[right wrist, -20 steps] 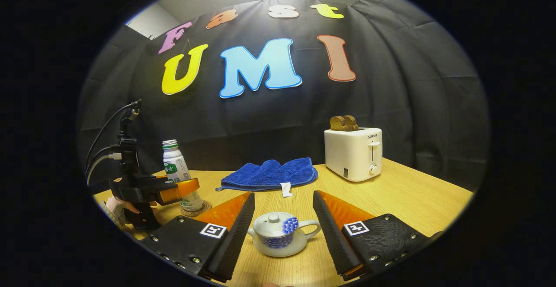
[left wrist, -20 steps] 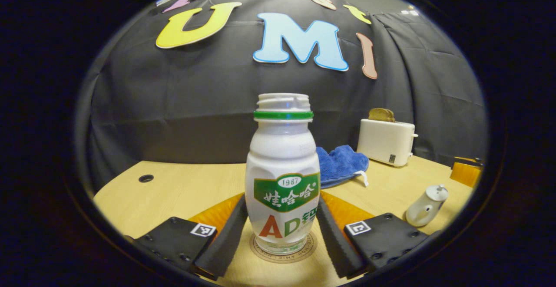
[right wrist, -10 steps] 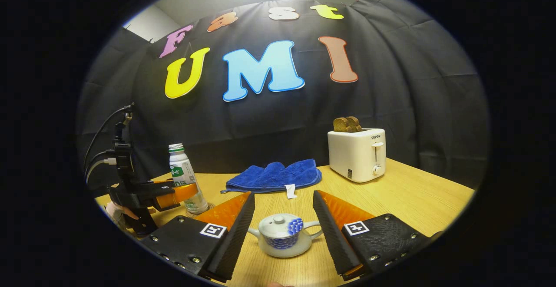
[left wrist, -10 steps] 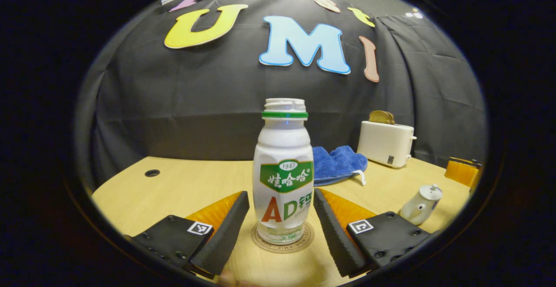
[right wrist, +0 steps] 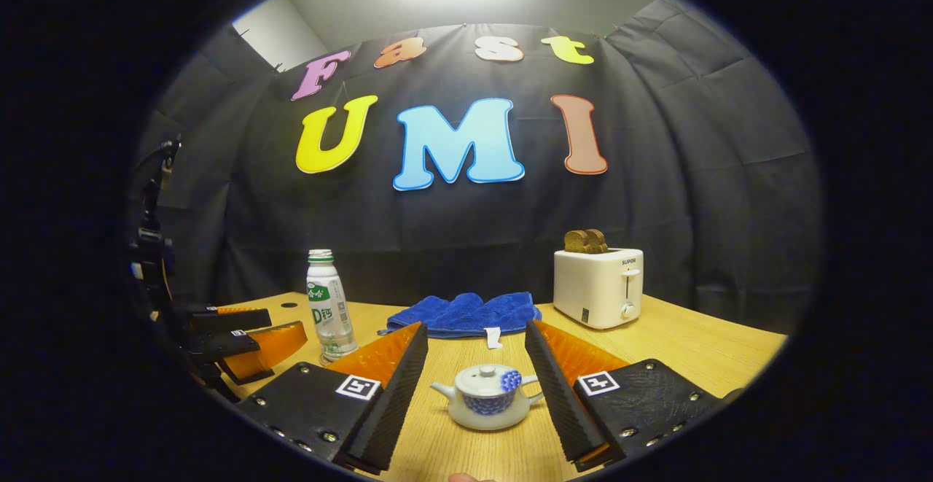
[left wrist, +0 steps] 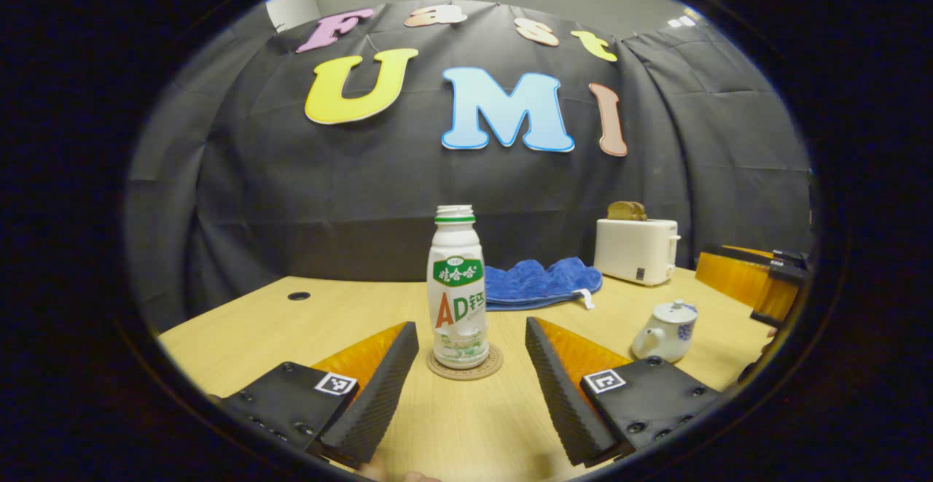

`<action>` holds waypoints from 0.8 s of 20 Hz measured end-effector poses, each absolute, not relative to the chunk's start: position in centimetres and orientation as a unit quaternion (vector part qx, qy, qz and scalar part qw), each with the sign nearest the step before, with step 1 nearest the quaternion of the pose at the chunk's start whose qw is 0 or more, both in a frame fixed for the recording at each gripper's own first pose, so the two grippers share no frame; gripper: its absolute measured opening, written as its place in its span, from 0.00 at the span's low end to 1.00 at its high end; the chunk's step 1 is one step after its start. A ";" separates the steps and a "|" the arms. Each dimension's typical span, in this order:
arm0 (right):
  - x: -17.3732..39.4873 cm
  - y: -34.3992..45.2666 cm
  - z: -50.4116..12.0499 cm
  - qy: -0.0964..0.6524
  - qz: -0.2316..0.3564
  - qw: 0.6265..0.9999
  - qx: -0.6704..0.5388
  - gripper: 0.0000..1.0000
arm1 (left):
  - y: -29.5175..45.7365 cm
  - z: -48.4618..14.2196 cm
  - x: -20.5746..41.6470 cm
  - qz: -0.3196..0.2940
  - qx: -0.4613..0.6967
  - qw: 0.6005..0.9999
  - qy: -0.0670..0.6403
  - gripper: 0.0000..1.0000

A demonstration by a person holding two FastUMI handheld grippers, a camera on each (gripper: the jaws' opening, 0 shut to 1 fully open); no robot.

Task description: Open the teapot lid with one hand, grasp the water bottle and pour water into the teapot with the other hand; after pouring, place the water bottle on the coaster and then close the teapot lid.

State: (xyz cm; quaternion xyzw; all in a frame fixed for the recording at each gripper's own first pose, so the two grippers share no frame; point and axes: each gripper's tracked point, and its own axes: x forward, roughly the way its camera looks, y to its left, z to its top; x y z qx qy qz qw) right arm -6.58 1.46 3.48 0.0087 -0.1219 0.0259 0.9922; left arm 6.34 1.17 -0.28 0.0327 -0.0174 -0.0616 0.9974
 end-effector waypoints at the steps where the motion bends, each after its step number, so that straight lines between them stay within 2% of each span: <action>1: -7.1 1.9 3.0 -0.117 0.027 0.993 0.001 0.83 | 0.8 -0.1 5.2 -0.057 0.043 0.997 -0.025 1.00; 8: -10.4 3.9 0.7 -0.096 0.039 0.995 -0.012 0.83 | -2.5 0.7 -1.7 -0.072 0.030 0.996 -0.047 1.00; 16: -11.1 3.6 -0.9 -0.081 0.031 0.996 -0.003 0.85 | -2.6 -1.4 -2.8 -0.050 -0.001 0.998 -0.034 0.99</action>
